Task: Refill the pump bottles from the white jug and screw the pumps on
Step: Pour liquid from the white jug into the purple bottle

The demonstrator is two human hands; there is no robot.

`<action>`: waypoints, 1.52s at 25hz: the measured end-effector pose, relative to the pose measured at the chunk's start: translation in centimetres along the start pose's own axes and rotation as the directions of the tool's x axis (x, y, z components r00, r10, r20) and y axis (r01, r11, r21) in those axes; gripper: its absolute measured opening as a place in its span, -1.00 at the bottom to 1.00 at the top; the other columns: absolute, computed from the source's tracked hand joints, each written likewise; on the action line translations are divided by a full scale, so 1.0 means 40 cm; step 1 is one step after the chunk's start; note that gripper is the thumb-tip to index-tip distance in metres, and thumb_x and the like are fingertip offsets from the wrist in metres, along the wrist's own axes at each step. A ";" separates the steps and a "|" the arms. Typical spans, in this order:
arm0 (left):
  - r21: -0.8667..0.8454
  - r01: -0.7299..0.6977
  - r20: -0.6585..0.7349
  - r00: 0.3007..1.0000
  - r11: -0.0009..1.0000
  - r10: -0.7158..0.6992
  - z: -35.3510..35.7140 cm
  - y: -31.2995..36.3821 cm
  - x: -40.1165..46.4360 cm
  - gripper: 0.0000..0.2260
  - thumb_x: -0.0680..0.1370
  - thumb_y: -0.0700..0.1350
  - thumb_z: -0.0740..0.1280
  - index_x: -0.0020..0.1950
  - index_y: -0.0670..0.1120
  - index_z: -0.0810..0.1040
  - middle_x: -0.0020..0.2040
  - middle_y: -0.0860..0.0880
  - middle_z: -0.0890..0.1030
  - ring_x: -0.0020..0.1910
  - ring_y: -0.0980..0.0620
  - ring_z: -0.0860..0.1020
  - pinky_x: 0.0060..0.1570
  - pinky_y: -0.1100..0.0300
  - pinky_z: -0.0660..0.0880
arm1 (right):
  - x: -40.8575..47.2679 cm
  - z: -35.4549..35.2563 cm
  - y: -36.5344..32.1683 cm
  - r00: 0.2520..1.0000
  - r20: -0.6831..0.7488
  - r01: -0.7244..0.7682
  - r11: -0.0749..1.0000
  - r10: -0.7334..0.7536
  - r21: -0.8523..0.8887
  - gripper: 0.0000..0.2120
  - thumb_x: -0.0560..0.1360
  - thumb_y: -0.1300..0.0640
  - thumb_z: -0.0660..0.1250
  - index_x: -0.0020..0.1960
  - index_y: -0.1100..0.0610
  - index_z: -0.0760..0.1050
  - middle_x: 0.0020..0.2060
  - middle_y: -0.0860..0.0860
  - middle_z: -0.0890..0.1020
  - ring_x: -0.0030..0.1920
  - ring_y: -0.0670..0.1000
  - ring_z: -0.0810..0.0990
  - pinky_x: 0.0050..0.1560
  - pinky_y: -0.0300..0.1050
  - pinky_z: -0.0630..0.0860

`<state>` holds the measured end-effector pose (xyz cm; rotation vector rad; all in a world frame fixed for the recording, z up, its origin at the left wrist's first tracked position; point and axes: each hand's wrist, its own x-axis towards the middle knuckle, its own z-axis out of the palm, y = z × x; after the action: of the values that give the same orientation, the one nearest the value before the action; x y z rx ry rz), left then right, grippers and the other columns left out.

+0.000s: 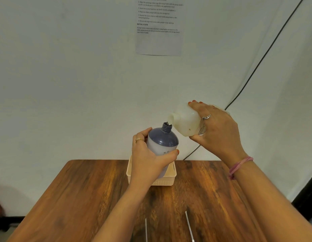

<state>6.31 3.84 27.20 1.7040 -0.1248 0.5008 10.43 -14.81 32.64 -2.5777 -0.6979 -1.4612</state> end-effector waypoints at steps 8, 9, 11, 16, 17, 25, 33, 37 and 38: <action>-0.002 -0.008 -0.003 1.000 1.000 0.008 -0.001 -0.009 0.000 -0.22 0.18 -0.05 0.63 0.28 0.10 0.29 0.20 0.09 0.41 0.11 0.12 0.49 -0.19 0.52 0.47 | 0.001 0.000 -0.001 1.000 -0.010 0.011 1.000 -0.011 -0.012 -0.26 0.18 0.04 0.63 0.29 0.15 0.47 0.15 0.09 0.63 0.10 0.16 0.62 0.06 0.06 0.54; -0.003 -0.008 -0.002 1.000 1.000 0.008 -0.002 -0.009 -0.001 -0.22 0.18 -0.06 0.63 0.28 0.10 0.29 0.20 0.08 0.42 0.12 0.11 0.49 -0.18 0.53 0.47 | 0.000 0.000 -0.001 1.000 -0.007 0.013 1.000 -0.013 -0.016 -0.26 0.17 0.05 0.63 0.29 0.15 0.47 0.15 0.09 0.62 0.10 0.16 0.62 0.07 0.06 0.54; -0.014 -0.012 -0.001 1.000 1.000 0.011 -0.002 -0.008 -0.002 -0.22 0.17 -0.05 0.63 0.27 0.10 0.29 0.19 0.08 0.42 0.12 0.10 0.49 -0.16 0.54 0.47 | 0.000 0.000 0.000 1.000 -0.005 0.018 1.000 -0.018 -0.019 -0.26 0.17 0.05 0.63 0.30 0.14 0.47 0.16 0.09 0.62 0.11 0.15 0.61 0.08 0.05 0.53; -0.013 0.001 -0.005 1.000 1.000 -0.001 0.001 -0.008 -0.002 -0.21 0.11 0.04 0.57 0.26 0.11 0.29 0.19 0.08 0.42 0.11 0.10 0.50 -0.17 0.52 0.48 | 0.001 0.001 0.003 1.000 0.002 0.027 1.000 -0.027 -0.014 -0.27 0.18 0.06 0.62 0.30 0.13 0.47 0.17 0.08 0.62 0.13 0.14 0.61 0.09 0.04 0.52; -0.015 0.003 -0.002 1.000 1.000 -0.003 0.000 -0.009 -0.002 -0.20 0.12 0.02 0.60 0.26 0.11 0.29 0.19 0.07 0.42 0.12 0.09 0.50 -0.17 0.51 0.49 | 0.001 0.001 0.002 1.000 0.005 0.029 0.999 -0.029 -0.016 -0.27 0.18 0.06 0.62 0.30 0.13 0.47 0.17 0.08 0.62 0.12 0.15 0.61 0.09 0.05 0.53; -0.009 0.004 -0.002 1.000 1.000 -0.004 0.000 -0.014 -0.003 -0.23 0.19 -0.08 0.64 0.26 0.10 0.29 0.19 0.07 0.43 0.11 0.09 0.50 -0.16 0.49 0.50 | -0.001 0.004 0.006 0.999 0.012 0.030 0.999 -0.030 -0.015 -0.28 0.20 0.06 0.61 0.30 0.13 0.46 0.19 0.08 0.61 0.16 0.14 0.60 0.14 0.04 0.50; -0.006 0.015 -0.015 1.000 1.000 -0.016 0.001 -0.015 -0.006 -0.23 0.18 -0.10 0.64 0.27 0.08 0.31 0.19 0.08 0.43 0.10 0.13 0.50 -0.15 0.45 0.49 | -0.004 0.013 0.012 0.999 0.034 0.028 1.000 -0.028 0.002 -0.29 0.23 0.06 0.59 0.33 0.11 0.44 0.22 0.06 0.59 0.20 0.11 0.57 0.23 0.01 0.43; -0.008 0.022 -0.015 1.000 1.000 -0.022 0.001 -0.017 -0.006 -0.23 0.18 -0.10 0.64 0.27 0.08 0.31 0.19 0.08 0.43 0.10 0.14 0.50 -0.12 0.40 0.46 | -0.003 0.011 0.013 0.999 0.032 0.032 0.999 -0.032 -0.001 -0.29 0.23 0.07 0.59 0.33 0.11 0.44 0.23 0.06 0.58 0.21 0.10 0.57 0.24 0.01 0.42; -0.005 0.024 -0.015 1.000 1.000 -0.024 0.002 -0.017 -0.006 -0.22 0.18 -0.10 0.64 0.27 0.08 0.31 0.19 0.08 0.43 0.10 0.13 0.50 -0.11 0.39 0.46 | -0.003 0.011 0.013 0.999 0.029 0.035 0.999 -0.035 -0.003 -0.29 0.23 0.07 0.59 0.32 0.11 0.44 0.22 0.06 0.58 0.21 0.10 0.57 0.24 0.01 0.43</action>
<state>6.36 3.86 26.47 1.6946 -0.0946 0.4955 10.94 -15.17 32.39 -2.6074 -0.7489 -1.4381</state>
